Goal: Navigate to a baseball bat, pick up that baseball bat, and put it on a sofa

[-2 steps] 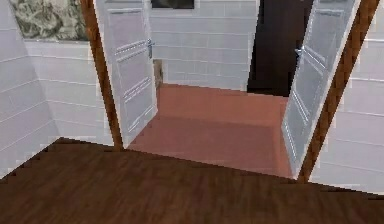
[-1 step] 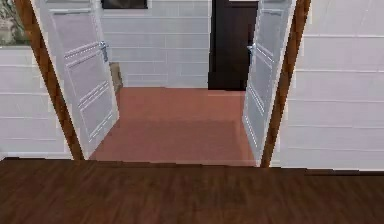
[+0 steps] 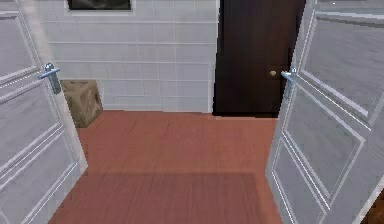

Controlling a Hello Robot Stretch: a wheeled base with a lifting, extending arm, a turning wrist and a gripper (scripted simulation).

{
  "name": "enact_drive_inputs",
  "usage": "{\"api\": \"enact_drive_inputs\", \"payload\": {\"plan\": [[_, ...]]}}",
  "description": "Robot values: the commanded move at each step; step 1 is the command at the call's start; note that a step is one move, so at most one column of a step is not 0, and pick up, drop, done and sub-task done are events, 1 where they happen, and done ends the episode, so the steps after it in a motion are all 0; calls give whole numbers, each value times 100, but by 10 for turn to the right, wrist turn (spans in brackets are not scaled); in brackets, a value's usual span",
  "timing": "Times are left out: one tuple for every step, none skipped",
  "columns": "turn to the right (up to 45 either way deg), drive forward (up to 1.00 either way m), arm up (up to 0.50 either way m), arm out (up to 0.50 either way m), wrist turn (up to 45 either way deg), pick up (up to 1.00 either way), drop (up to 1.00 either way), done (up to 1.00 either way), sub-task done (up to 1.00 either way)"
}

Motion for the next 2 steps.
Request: {"api": "enact_drive_inputs", "payload": {"plan": [[60,0,0,0,0,0,0,0,0],[0,30,0,0,0,0,0,0,0]]}}
